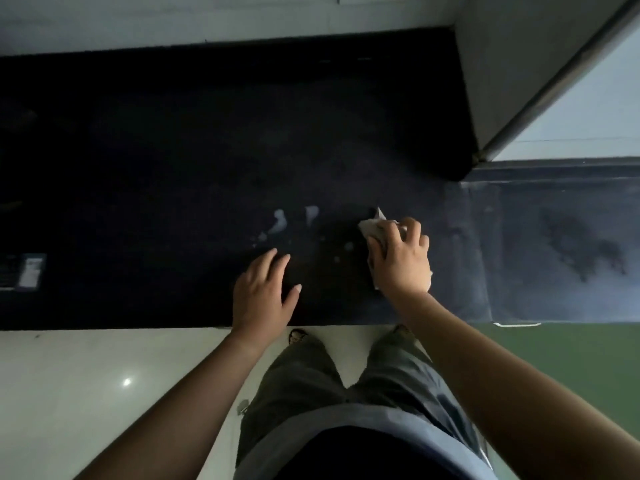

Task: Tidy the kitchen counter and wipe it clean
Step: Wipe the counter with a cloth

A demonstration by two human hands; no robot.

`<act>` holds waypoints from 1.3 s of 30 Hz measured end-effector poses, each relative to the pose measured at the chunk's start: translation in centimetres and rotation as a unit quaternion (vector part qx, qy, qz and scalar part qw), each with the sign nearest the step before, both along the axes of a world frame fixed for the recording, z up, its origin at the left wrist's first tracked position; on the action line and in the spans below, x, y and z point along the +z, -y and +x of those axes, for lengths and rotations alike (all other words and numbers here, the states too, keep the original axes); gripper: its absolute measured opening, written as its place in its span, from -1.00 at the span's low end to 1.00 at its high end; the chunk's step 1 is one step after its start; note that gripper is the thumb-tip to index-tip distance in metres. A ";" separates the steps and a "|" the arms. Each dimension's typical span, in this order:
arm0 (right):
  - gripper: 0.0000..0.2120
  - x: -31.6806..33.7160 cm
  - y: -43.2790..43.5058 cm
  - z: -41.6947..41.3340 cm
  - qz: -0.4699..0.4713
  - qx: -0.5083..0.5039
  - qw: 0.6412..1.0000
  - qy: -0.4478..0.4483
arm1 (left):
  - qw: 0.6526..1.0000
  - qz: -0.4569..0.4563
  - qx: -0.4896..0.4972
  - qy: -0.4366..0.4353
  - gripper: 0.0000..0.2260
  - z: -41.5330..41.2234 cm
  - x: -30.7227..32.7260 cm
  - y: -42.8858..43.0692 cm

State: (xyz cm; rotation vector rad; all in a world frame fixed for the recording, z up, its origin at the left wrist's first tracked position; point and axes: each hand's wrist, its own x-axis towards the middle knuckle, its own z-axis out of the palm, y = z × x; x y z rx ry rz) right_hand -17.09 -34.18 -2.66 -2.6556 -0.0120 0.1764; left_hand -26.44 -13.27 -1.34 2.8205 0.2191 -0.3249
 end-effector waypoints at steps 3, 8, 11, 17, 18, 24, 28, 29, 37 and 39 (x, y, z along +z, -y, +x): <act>-0.74 -0.4 -0.3 -1.2 -0.014 0.010 1.000 0.019 | 1.000 0.009 -0.012 -0.016 -0.47 -0.4 -0.8 -1.5; -0.70 -0.6 -1.8 4.0 -0.027 -0.050 0.998 0.029 | 0.999 0.026 -0.041 -0.016 -0.46 -0.7 -1.6 -2.2; -0.66 -0.4 -4.0 5.7 -0.031 -0.004 0.999 0.031 | 0.999 0.029 -0.039 -0.020 -0.46 -0.7 -1.5 -2.0; -0.71 -0.4 -1.8 0.0 -0.044 0.140 0.988 0.041 | 0.999 0.028 -0.029 -0.028 -0.44 -0.9 -1.5 -1.6; -0.73 -0.6 -0.9 0.3 -0.050 0.139 0.988 0.045 | 0.999 0.026 -0.027 -0.028 -0.44 -0.9 -1.5 -1.5; -0.73 -1.2 -2.2 5.2 -0.058 0.037 0.996 0.052 | 0.999 0.033 -0.021 -0.035 -0.46 -0.8 -1.3 -1.3; -0.71 -1.1 -2.8 3.5 -0.027 0.092 0.992 0.077 | 0.999 0.031 -0.004 -0.039 -0.48 -0.9 -1.6 -0.9; -0.71 -1.2 -2.4 2.3 -0.029 0.133 0.986 0.095 | 0.999 0.030 0.000 -0.039 -0.48 -0.9 -1.6 -0.8; -0.73 -1.1 -0.8 0.1 -0.001 0.098 0.990 0.100 | 0.998 0.045 0.000 -0.037 -0.48 -1.0 -1.9 -0.7; -0.72 -0.9 -2.5 0.8 0.005 0.060 0.995 0.085 | 0.998 0.047 0.000 -0.033 -0.48 -1.1 -2.0 -0.7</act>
